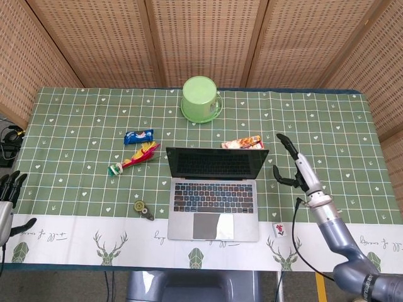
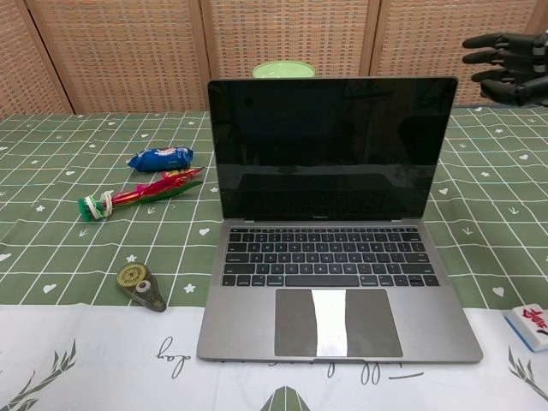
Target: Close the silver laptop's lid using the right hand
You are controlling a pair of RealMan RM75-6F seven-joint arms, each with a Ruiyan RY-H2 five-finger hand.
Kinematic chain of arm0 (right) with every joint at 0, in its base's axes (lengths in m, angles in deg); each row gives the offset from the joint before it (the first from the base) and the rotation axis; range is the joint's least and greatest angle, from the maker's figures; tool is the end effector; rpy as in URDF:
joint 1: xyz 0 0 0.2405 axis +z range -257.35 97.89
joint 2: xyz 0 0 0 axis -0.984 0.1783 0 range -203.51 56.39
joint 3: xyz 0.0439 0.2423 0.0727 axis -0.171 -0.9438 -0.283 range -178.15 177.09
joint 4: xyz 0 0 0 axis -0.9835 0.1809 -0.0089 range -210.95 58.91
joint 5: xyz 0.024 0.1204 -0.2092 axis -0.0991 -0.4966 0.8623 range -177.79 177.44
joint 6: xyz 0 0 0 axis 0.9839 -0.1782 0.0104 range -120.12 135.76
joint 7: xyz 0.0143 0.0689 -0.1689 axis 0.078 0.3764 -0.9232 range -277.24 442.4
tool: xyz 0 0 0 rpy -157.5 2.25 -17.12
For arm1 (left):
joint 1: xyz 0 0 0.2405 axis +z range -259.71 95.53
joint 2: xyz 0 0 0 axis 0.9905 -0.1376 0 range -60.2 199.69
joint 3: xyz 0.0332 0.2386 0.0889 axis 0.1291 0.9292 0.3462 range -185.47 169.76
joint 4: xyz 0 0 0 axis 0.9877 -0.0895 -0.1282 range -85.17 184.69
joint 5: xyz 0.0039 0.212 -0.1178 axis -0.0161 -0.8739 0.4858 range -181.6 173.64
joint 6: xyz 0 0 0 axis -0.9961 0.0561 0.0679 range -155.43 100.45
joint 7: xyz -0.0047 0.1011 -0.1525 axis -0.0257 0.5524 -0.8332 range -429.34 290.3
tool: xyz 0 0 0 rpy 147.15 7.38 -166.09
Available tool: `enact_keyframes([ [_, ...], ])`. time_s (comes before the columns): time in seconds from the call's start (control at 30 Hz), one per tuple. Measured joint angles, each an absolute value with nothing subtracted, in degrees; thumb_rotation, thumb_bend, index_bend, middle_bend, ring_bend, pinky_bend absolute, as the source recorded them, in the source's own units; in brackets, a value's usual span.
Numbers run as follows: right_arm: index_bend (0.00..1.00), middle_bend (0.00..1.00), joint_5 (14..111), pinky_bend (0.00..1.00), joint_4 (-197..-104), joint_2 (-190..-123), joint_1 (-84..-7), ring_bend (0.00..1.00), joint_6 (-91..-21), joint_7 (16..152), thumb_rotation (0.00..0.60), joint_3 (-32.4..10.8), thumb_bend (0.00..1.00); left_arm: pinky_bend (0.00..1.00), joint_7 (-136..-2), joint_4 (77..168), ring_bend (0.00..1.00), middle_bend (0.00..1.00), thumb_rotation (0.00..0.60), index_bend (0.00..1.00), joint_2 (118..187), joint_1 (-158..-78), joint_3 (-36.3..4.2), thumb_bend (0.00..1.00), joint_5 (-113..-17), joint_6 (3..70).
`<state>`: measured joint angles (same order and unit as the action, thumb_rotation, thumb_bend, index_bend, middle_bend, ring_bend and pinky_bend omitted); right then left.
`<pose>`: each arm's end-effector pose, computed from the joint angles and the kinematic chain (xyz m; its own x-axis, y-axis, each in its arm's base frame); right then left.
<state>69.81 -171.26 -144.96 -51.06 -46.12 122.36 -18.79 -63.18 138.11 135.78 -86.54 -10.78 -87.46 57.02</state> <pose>-0.1942 -0.3828 0.0514 -0.4977 -0.2991 0.8141 -0.8529 -0.0020 -0.5221 -0.3457 0.2215 0.1280 0.5214 0.0162 0.8531 0.8521 0.0433 -0.5216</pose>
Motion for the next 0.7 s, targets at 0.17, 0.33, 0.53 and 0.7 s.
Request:
enact_keyframes([
  [0.17,0.11,0.02,68.44,0.0,-168.95,-148.02,-49.3,0.0,-44.08,123.67,0.6,-19.34,0.73,0.0,-63.84,137.9,0.0,0.0,0.6,0.0,135.71,-86.69,-10.82,0.05,-87.1,56.54],
  [0.33,0.14,0.05,68.32,0.04,-168.43,-149.32,-48.71,0.01,-43.92,124.14,0.6,-19.55,0.73,0.0,-63.95,137.76,0.0,0.0,0.6,0.0,135.75,-86.81,-10.81,0.05,-86.9,56.19],
  [0.53,0.15,0.07,69.01,0.06,-169.23,-150.16,-48.44,0.03,-43.95,123.96,0.6,-19.12,0.72,0.0,-63.77,137.74,0.0,0.0,0.6,0.0,135.9,-87.01,-10.53,0.05,-87.06,55.77],
  [0.7,0.16,0.09,68.95,0.13,-169.48,-150.48,-48.4,0.07,-43.65,124.41,0.6,-18.91,0.71,0.0,-63.8,137.9,0.0,0.0,0.6,0.0,135.8,-86.93,-10.43,0.05,-87.23,56.0],
])
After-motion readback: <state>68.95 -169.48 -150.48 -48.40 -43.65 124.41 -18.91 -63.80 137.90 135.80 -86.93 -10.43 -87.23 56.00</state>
